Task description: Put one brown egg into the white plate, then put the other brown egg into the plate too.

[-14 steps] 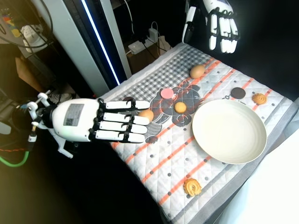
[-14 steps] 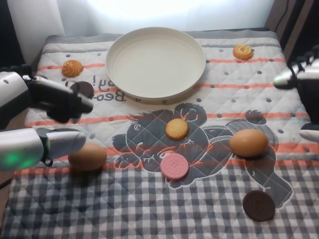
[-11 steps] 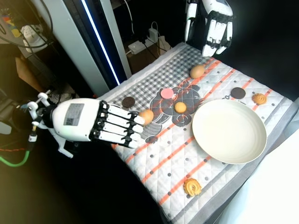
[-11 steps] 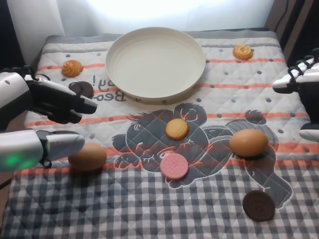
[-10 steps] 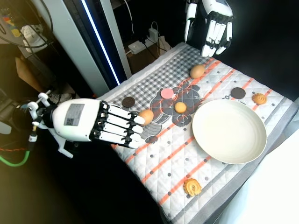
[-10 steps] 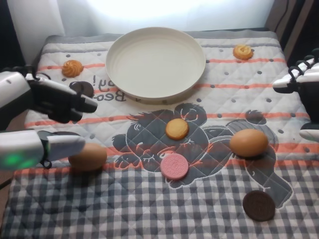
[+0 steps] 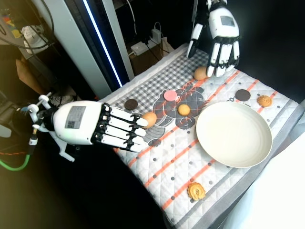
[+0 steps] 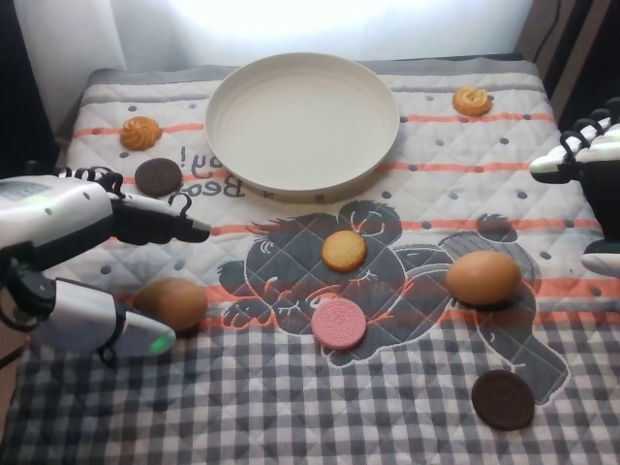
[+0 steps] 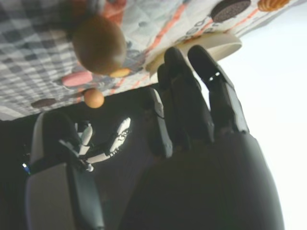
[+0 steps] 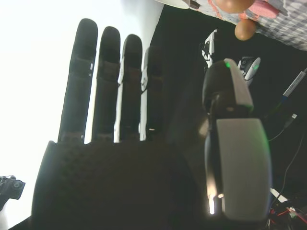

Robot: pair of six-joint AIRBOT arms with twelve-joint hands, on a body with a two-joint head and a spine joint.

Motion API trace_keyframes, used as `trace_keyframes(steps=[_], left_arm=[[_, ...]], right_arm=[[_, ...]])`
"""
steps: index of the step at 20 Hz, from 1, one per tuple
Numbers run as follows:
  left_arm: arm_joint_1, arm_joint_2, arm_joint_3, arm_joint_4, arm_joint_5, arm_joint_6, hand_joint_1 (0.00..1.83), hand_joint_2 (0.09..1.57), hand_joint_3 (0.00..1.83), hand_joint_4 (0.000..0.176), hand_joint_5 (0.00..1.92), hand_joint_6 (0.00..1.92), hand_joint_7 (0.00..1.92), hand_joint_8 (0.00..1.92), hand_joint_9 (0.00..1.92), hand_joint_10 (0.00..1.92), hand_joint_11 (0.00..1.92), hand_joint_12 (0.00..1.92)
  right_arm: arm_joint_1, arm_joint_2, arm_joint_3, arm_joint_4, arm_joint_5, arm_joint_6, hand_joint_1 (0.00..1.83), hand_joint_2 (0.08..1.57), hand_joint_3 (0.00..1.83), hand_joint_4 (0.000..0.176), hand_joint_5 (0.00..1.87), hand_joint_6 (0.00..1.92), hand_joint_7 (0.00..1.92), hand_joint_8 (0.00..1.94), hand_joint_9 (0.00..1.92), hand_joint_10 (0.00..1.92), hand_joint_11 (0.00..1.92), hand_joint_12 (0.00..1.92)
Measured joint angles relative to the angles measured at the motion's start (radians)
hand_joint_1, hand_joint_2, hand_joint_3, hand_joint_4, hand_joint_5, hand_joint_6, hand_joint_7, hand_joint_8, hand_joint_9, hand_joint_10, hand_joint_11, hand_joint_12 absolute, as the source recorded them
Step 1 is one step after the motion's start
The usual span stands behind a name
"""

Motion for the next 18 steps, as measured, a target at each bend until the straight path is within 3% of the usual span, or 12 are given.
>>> trace_keyframes(steps=[2, 7, 9, 11, 12, 14, 15, 16, 17, 18], left_arm=[[-0.016, -0.029, 0.027, -0.002, 0.035, 0.002, 0.80, 0.89, 0.00, 0.159, 0.48, 0.00, 0.54, 0.00, 0.59, 0.02, 0.09, 1.17], [-0.023, -0.063, 0.043, -0.001, 0.069, 0.002, 1.02, 0.93, 0.00, 0.097, 0.67, 0.01, 0.64, 0.00, 0.64, 0.01, 0.15, 1.33], [-0.023, -0.069, 0.053, -0.003, 0.078, 0.002, 1.13, 0.95, 0.00, 0.065, 0.76, 0.01, 0.72, 0.01, 0.69, 0.03, 0.16, 1.42], [-0.023, -0.074, 0.060, -0.010, 0.075, 0.002, 1.23, 0.95, 0.00, 0.017, 0.85, 0.01, 0.81, 0.03, 0.75, 0.09, 0.17, 1.57], [-0.023, -0.079, 0.061, -0.013, 0.068, 0.002, 1.24, 0.96, 0.00, 0.000, 0.88, 0.00, 0.85, 0.02, 0.65, 0.42, 0.19, 1.63], [-0.023, -0.091, 0.069, -0.032, 0.055, 0.002, 1.24, 0.96, 0.00, 0.000, 0.95, 0.00, 0.92, 0.05, 0.51, 1.00, 0.25, 1.72], [-0.023, -0.096, 0.072, -0.045, 0.051, 0.002, 1.19, 1.00, 0.01, 0.000, 1.15, 0.46, 0.96, 0.12, 0.52, 1.18, 0.31, 1.72], [-0.023, -0.097, 0.074, -0.058, 0.046, 0.002, 1.16, 1.04, 0.00, 0.000, 1.13, 0.67, 0.93, 0.30, 0.54, 1.24, 0.33, 1.73], [-0.023, -0.102, 0.077, -0.077, 0.039, 0.004, 1.16, 1.04, 0.00, 0.000, 1.14, 0.69, 0.89, 0.60, 0.57, 1.30, 0.34, 1.74], [-0.023, -0.106, 0.081, -0.092, 0.027, 0.005, 1.17, 1.04, 0.00, 0.000, 1.16, 0.66, 0.88, 0.75, 0.59, 1.27, 0.35, 1.70]], right_arm=[[0.000, 0.000, 0.000, 0.000, 0.000, 0.000, 0.62, 1.16, 0.00, 0.000, 0.63, 0.00, 0.70, 0.00, 0.70, 0.00, 0.65, 0.13], [0.000, 0.000, 0.000, 0.000, 0.001, 0.000, 0.65, 1.16, 0.00, 0.000, 0.64, 0.00, 0.71, 0.00, 0.71, 0.00, 0.66, 0.12], [0.000, 0.000, 0.000, 0.000, 0.001, 0.000, 0.69, 1.16, 0.00, 0.000, 0.63, 0.00, 0.71, 0.00, 0.71, 0.00, 0.66, 0.11], [0.000, 0.000, 0.000, 0.000, 0.001, 0.000, 0.68, 1.17, 0.00, 0.002, 0.63, 0.00, 0.71, 0.00, 0.71, 0.00, 0.67, 0.11], [0.000, 0.000, 0.000, 0.000, 0.001, 0.000, 0.68, 1.18, 0.01, 0.002, 0.63, 0.00, 0.71, 0.00, 0.71, 0.00, 0.67, 0.11], [0.000, 0.000, 0.000, 0.000, 0.001, 0.000, 0.66, 1.19, 0.01, 0.002, 0.62, 0.00, 0.71, 0.00, 0.71, 0.00, 0.67, 0.10], [0.000, 0.000, 0.000, 0.000, 0.001, 0.000, 0.65, 1.19, 0.01, 0.004, 0.63, 0.00, 0.72, 0.00, 0.72, 0.00, 0.67, 0.10], [0.000, 0.000, 0.000, 0.000, 0.001, 0.000, 0.65, 1.19, 0.01, 0.002, 0.64, 0.00, 0.73, 0.00, 0.72, 0.00, 0.67, 0.10], [0.000, 0.000, 0.000, 0.001, 0.000, 0.000, 0.66, 1.19, 0.00, 0.000, 0.65, 0.01, 0.73, 0.01, 0.73, 0.01, 0.68, 0.10], [0.000, 0.000, 0.000, 0.000, 0.001, 0.000, 0.67, 1.19, 0.00, 0.000, 0.65, 0.00, 0.73, 0.00, 0.73, 0.00, 0.68, 0.10]])
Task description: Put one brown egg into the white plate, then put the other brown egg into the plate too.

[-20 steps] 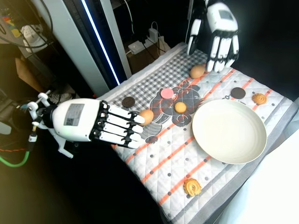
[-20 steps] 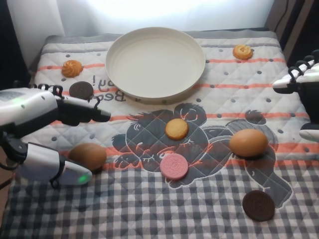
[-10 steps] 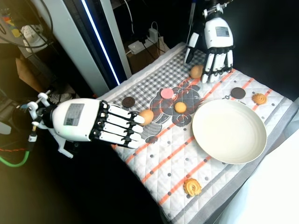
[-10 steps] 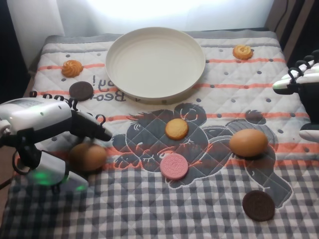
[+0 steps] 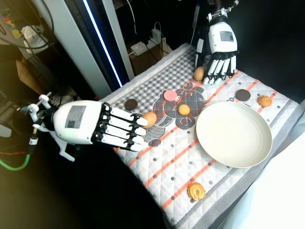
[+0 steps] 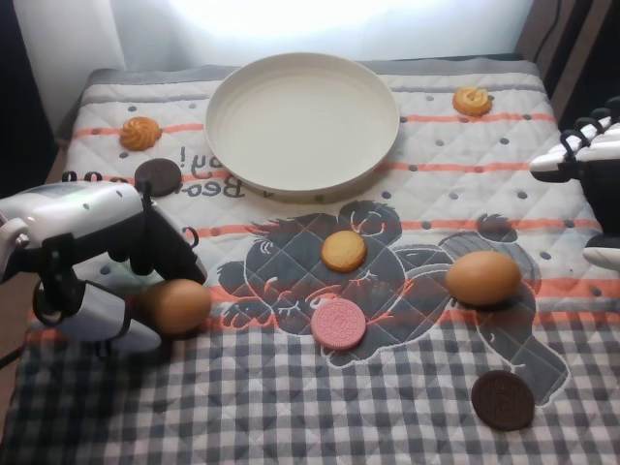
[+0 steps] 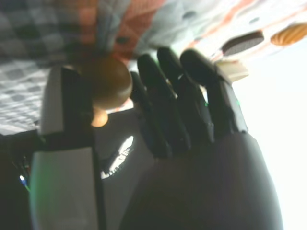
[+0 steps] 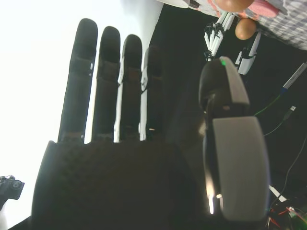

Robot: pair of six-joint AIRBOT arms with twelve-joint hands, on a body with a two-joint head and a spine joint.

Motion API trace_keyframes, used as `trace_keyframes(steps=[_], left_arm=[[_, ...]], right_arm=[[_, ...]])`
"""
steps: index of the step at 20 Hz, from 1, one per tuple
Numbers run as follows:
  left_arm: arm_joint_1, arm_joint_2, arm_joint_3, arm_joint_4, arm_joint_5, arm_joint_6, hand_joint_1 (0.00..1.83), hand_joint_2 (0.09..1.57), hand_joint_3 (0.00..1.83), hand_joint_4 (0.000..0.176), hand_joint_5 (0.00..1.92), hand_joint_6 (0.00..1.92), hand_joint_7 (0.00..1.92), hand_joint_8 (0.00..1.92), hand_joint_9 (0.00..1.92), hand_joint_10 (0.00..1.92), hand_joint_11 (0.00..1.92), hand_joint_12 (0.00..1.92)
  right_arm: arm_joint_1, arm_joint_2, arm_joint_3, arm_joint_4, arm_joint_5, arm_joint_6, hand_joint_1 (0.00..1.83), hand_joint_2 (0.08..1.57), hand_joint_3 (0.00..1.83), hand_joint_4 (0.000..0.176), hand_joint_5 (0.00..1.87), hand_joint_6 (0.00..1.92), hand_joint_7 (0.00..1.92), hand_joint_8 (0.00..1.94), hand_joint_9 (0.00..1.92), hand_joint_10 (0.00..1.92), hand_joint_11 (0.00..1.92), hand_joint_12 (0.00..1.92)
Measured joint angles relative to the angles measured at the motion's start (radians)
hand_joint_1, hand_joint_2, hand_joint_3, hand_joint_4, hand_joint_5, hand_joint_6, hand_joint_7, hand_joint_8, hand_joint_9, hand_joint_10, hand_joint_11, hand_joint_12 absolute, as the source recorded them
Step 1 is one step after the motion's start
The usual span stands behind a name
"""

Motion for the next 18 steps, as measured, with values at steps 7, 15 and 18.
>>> trace_keyframes(steps=[7, 15, 18], left_arm=[[-0.072, -0.055, 0.097, -0.121, -0.094, 0.001, 1.25, 1.13, 0.00, 0.000, 1.11, 0.54, 0.84, 1.39, 0.52, 1.39, 0.30, 1.71], [-0.301, -0.337, 0.458, -0.201, 0.073, 0.002, 1.23, 1.17, 0.01, 0.000, 0.87, 1.06, 0.86, 1.24, 0.51, 1.19, 0.22, 1.65], [-0.310, -0.401, 0.531, -0.227, 0.150, 0.003, 0.96, 0.99, 0.00, 0.069, 0.62, 0.02, 0.71, 0.29, 0.42, 0.91, 0.13, 1.47]], right_arm=[[0.000, 0.000, 0.000, 0.000, 0.000, 0.000, 0.70, 1.20, 0.00, 0.000, 0.66, 0.00, 0.74, 0.00, 0.73, 0.00, 0.69, 0.09], [0.005, -0.013, 0.019, -0.005, -0.001, 0.000, 0.67, 1.20, 0.00, 0.000, 0.66, 0.00, 0.75, 0.00, 0.75, 0.01, 0.72, 0.09], [0.026, -0.026, 0.026, -0.016, 0.000, 0.000, 0.66, 1.20, 0.00, 0.000, 0.66, 0.00, 0.74, 0.00, 0.74, 0.00, 0.71, 0.08]])
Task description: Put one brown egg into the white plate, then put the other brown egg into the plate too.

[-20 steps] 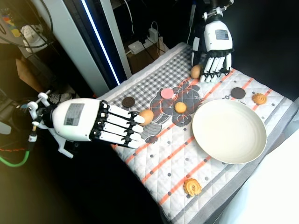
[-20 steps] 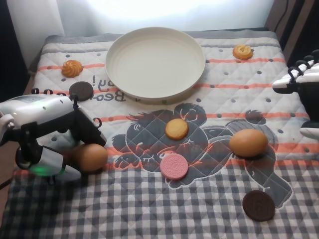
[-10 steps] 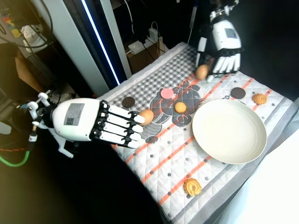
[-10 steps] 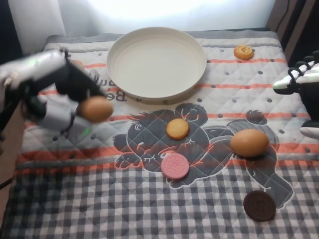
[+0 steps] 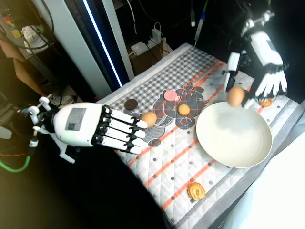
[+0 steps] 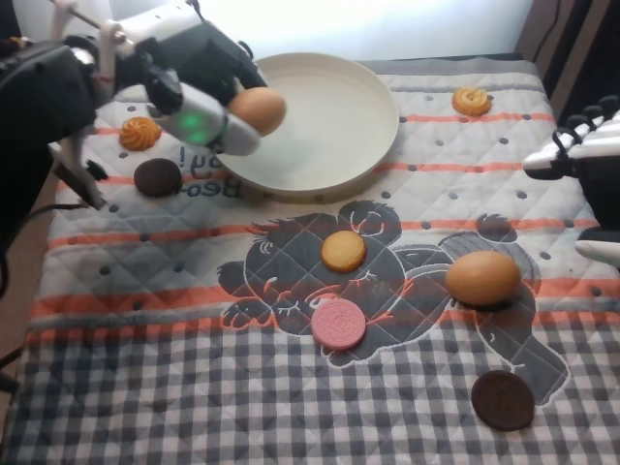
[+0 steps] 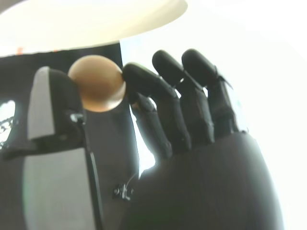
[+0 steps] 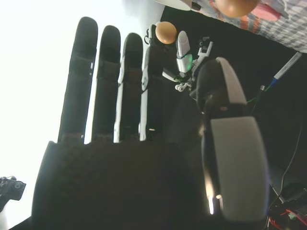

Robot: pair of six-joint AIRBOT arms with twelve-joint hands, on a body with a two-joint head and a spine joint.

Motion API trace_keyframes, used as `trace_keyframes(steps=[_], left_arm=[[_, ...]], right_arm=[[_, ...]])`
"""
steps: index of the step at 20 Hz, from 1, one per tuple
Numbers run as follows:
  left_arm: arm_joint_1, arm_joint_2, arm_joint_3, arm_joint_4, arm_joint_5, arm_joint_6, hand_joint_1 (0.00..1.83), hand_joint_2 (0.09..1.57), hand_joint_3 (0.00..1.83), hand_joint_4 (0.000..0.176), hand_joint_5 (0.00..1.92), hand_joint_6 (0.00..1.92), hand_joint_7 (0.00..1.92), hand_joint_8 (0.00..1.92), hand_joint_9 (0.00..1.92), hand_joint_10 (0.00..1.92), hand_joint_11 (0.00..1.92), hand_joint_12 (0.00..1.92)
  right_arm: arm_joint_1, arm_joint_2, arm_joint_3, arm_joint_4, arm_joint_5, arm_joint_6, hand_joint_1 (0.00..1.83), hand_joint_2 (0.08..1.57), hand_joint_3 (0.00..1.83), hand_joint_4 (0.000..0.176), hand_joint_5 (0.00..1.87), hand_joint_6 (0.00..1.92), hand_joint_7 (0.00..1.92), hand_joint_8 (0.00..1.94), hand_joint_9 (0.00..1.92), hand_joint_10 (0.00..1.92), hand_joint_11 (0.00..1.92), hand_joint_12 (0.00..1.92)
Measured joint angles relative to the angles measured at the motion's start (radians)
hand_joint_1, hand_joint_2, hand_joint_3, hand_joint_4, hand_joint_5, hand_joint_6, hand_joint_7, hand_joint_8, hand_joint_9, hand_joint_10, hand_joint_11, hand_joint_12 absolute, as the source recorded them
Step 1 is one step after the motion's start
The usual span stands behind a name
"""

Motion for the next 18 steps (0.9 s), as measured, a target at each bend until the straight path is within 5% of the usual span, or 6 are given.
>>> trace_keyframes(steps=[3, 5, 9, 10, 12, 18], left_arm=[[0.000, -0.007, -0.006, -0.004, 0.013, 0.000, 0.78, 0.94, 0.00, 0.134, 0.30, 0.00, 0.50, 0.01, 0.42, 0.17, 0.01, 1.19], [0.005, 0.042, -0.085, 0.005, -0.025, -0.003, 0.71, 0.93, 0.00, 0.173, 0.14, 0.01, 0.23, 0.01, 0.21, 0.03, 0.00, 0.68], [0.079, 0.194, -0.285, 0.209, -0.222, -0.236, 0.66, 0.92, 0.00, 0.176, 0.01, 0.01, 0.00, 0.00, 0.00, 0.00, 0.00, 0.06], [0.109, 0.235, -0.334, 0.253, -0.270, -0.292, 0.66, 0.92, 0.00, 0.176, 0.00, 0.00, 0.00, 0.00, 0.00, 0.00, 0.00, 0.01], [0.159, 0.317, -0.436, 0.328, -0.345, -0.319, 0.69, 0.90, 0.00, 0.176, 0.00, 0.00, 0.00, 0.00, 0.00, 0.00, 0.00, 0.00], [0.257, 0.431, -0.600, 0.435, -0.512, -0.322, 0.65, 0.89, 0.00, 0.176, 0.00, 0.00, 0.00, 0.00, 0.00, 0.00, 0.00, 0.00]], right_arm=[[0.023, -0.009, 0.003, -0.030, -0.006, 0.000, 0.52, 1.23, 0.01, 0.015, 0.54, 0.00, 0.64, 0.00, 0.64, 0.00, 0.58, 0.02], [0.026, -0.012, 0.005, -0.041, -0.008, 0.000, 0.42, 1.17, 0.00, 0.041, 0.40, 0.00, 0.53, 0.00, 0.54, 0.00, 0.53, 0.00], [0.043, -0.059, 0.034, -0.098, -0.023, 0.000, 0.60, 1.06, 0.00, 0.052, 0.31, 0.00, 0.48, 0.00, 0.51, 0.00, 0.49, 0.00], [0.044, -0.067, 0.037, -0.108, -0.036, 0.000, 0.63, 1.05, 0.00, 0.043, 0.30, 0.00, 0.47, 0.00, 0.49, 0.00, 0.49, 0.00], [0.059, -0.079, 0.044, -0.127, -0.061, 0.000, 0.69, 1.03, 0.00, 0.063, 0.30, 0.00, 0.49, 0.01, 0.52, 0.01, 0.53, 0.02], [0.099, -0.148, 0.087, -0.159, -0.114, 0.000, 0.84, 0.98, 0.00, 0.042, 0.38, 0.01, 0.56, 0.01, 0.61, 0.02, 0.61, 0.08]])
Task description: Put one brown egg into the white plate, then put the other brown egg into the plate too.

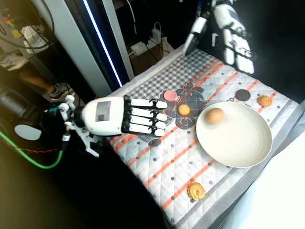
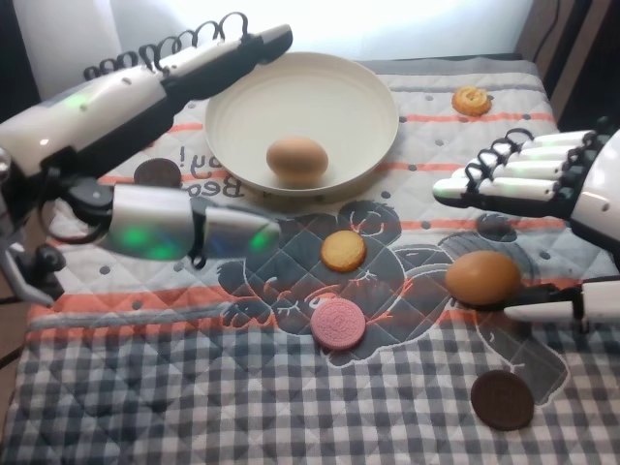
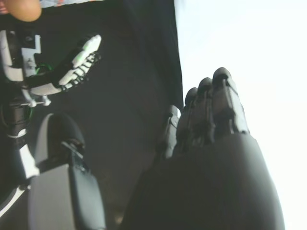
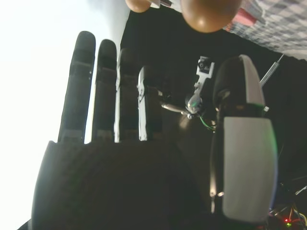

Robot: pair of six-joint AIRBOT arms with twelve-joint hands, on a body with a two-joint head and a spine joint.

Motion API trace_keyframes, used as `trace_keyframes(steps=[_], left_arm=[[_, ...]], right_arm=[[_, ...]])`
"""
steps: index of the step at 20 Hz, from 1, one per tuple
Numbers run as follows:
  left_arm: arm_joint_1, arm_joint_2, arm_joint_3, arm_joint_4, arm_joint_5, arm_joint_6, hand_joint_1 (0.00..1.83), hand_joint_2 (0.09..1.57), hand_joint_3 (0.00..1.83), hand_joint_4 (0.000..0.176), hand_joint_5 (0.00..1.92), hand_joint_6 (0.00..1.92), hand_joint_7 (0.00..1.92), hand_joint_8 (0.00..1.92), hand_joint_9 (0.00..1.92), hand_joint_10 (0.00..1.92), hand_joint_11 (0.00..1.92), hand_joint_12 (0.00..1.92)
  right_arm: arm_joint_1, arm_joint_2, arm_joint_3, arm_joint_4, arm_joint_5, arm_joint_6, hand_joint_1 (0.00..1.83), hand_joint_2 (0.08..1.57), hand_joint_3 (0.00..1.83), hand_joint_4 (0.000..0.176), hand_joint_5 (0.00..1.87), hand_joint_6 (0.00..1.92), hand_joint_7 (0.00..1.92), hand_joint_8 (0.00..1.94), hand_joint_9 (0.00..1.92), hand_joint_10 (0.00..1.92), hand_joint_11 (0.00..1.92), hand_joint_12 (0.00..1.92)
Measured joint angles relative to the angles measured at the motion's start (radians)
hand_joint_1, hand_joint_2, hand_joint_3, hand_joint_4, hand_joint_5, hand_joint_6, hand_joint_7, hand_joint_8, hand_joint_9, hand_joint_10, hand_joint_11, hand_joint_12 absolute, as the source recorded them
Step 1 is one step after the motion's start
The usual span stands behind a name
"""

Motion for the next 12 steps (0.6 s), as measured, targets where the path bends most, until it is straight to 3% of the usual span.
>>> trace_keyframes(steps=[1, 2, 3, 5, 7, 9, 10, 11, 12], left_arm=[[0.006, 0.011, -0.008, 0.000, -0.017, 0.000, 0.63, 0.90, 0.01, 0.176, 0.01, 0.00, 0.00, 0.00, 0.00, 0.00, 0.00, 0.00], [0.010, 0.018, -0.013, -0.008, -0.043, 0.000, 0.66, 0.92, 0.01, 0.176, 0.04, 0.01, 0.00, 0.00, 0.00, 0.00, 0.00, 0.00], [0.013, 0.021, -0.013, -0.009, -0.053, 0.000, 0.66, 0.92, 0.01, 0.176, 0.04, 0.01, 0.00, 0.00, 0.00, 0.00, 0.00, 0.00], [0.016, 0.021, -0.013, -0.011, -0.063, 0.000, 0.66, 0.92, 0.01, 0.172, 0.06, 0.02, 0.00, 0.00, 0.00, 0.00, 0.00, 0.00], [0.018, 0.021, -0.015, -0.012, -0.060, 0.000, 0.68, 0.92, 0.01, 0.168, 0.07, 0.02, 0.00, 0.00, 0.00, 0.00, 0.00, 0.00], [0.024, 0.021, -0.015, -0.023, -0.061, 0.000, 0.72, 0.91, 0.00, 0.164, 0.09, 0.02, 0.01, 0.00, 0.00, 0.00, 0.00, 0.00], [0.027, 0.021, -0.015, -0.031, -0.060, 0.000, 0.70, 0.91, 0.00, 0.172, 0.09, 0.01, 0.02, 0.01, 0.00, 0.00, 0.00, 0.00], [0.027, 0.021, -0.015, -0.034, -0.059, 0.000, 0.70, 0.91, 0.00, 0.172, 0.09, 0.01, 0.02, 0.01, 0.00, 0.00, 0.00, 0.00], [0.027, 0.021, -0.015, -0.035, -0.060, 0.000, 0.69, 0.91, 0.00, 0.172, 0.10, 0.01, 0.02, 0.01, 0.00, 0.00, 0.00, 0.00]], right_arm=[[0.002, -0.009, 0.006, 0.002, -0.007, 0.000, 0.82, 1.00, 0.00, 0.028, 0.42, 0.00, 0.62, 0.01, 0.67, 0.02, 0.52, 0.39], [0.002, -0.014, 0.007, 0.002, -0.016, 0.000, 0.84, 1.01, 0.00, 0.000, 0.52, 0.00, 0.76, 0.02, 0.83, 0.05, 0.48, 0.89], [0.002, -0.018, 0.009, 0.000, -0.016, 0.000, 0.84, 1.01, 0.00, 0.000, 0.52, 0.00, 0.76, 0.02, 0.83, 0.05, 0.48, 0.89], [0.002, -0.025, 0.011, 0.000, -0.021, 0.000, 0.94, 1.01, 0.00, 0.000, 0.66, 0.01, 0.91, 0.05, 0.97, 0.12, 0.50, 1.15], [0.003, -0.031, 0.015, 0.000, -0.023, 0.001, 0.99, 1.00, 0.00, 0.000, 0.72, 0.00, 1.00, 0.04, 0.82, 0.67, 0.50, 1.33], [0.008, -0.031, 0.016, 0.002, -0.026, 0.001, 1.01, 0.99, 0.00, 0.000, 0.75, 0.00, 1.04, 0.05, 0.76, 0.84, 0.52, 1.37], [0.010, -0.032, 0.016, 0.003, -0.026, 0.001, 1.29, 1.04, 0.01, 0.000, 0.89, 0.01, 1.09, 0.67, 0.89, 0.80, 0.66, 1.35], [0.010, -0.035, 0.018, 0.004, -0.024, 0.001, 1.29, 1.04, 0.01, 0.000, 0.89, 0.01, 1.09, 0.67, 0.89, 0.80, 0.66, 1.35], [0.010, -0.037, 0.018, 0.003, -0.023, 0.004, 1.27, 1.10, 0.00, 0.000, 0.91, 0.67, 1.08, 0.97, 0.95, 0.89, 0.79, 1.43]])
